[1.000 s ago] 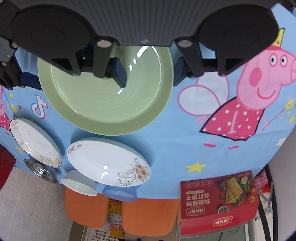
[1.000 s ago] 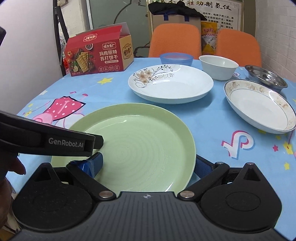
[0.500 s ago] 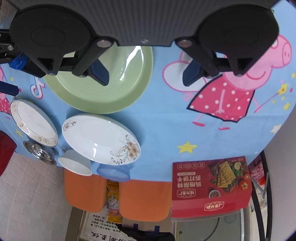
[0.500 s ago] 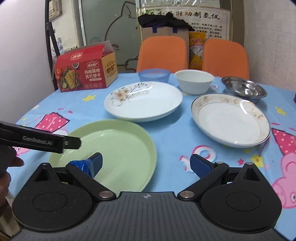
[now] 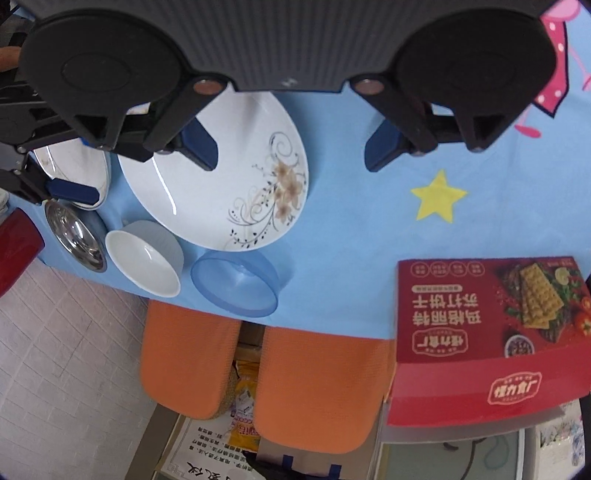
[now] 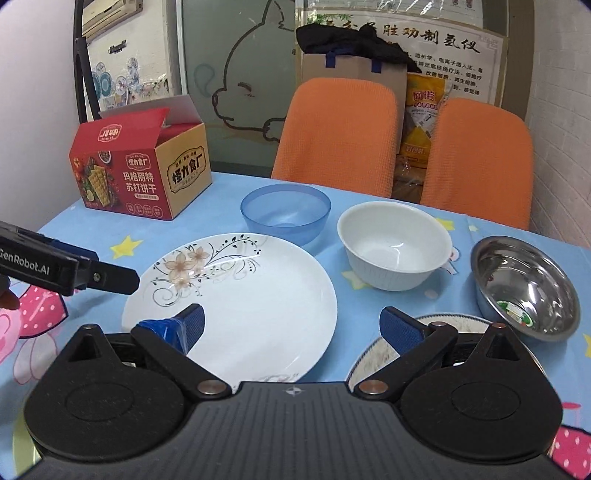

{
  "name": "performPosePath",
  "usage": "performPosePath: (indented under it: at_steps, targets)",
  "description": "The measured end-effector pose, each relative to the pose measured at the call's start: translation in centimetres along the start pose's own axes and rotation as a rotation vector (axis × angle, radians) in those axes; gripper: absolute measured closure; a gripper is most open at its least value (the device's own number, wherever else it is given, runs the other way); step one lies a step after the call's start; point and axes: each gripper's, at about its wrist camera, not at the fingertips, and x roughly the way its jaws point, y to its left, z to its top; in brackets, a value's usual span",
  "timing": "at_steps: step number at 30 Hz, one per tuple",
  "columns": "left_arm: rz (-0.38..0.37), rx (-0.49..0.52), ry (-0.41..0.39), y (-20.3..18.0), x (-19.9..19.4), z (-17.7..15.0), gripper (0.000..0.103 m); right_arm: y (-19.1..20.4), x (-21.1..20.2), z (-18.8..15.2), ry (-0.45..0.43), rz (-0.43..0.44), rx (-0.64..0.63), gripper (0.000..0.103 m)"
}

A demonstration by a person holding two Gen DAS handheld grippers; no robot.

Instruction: Organize plates and bowls

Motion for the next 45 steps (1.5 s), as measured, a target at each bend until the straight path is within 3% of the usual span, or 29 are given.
performPosePath:
  at_steps: [7,10,14,17,20,23,30,33,35,38,45]
  targets:
    - [0.002,0.000,0.016,0.5,2.0,0.6,0.017,0.3,4.3,-0.3,0.111,0.085,0.017,0.014]
    - [0.001,-0.004,0.026,0.7,2.3,0.4,0.017,1.8,4.8,-0.1,0.111,0.060,0.014,0.012]
    - [0.014,0.006,0.029,0.9,2.4,0.2,0.017,2.3,4.9,0.4,0.095,0.110,0.022,0.014]
    - [0.018,0.009,0.046,0.9,3.0,-0.1,0.017,1.9,4.0,-0.1,0.083,0.032,0.012,0.014]
    - [0.017,0.012,0.060,0.5,3.8,-0.4,0.017,1.7,4.0,-0.9,0.110,0.080,0.044,0.014]
    - [0.029,0.027,0.058,0.2,4.1,-0.8,0.017,2.4,4.1,-1.5,0.098,0.056,0.018,0.013]
    - [0.089,0.079,0.030,-0.5,3.8,-1.7,0.032,2.4,3.6,-2.2,0.058,0.071,0.001,0.013]
    - [0.094,0.088,0.011,-1.4,3.6,-2.1,0.049,3.3,3.5,-2.3,0.057,0.100,-0.019,0.014]
    - [0.121,0.076,0.016,-1.7,3.8,-1.9,0.049,4.1,3.6,-2.0,0.064,0.074,-0.016,0.014]
    - [0.097,0.046,0.035,-1.6,3.5,-1.4,0.051,4.1,3.5,-1.4,0.082,0.055,0.001,0.014]
    - [0.106,0.074,-0.053,-3.5,-0.4,-0.8,0.051,5.0,-0.5,-0.6,-0.007,0.023,0.000,0.014]
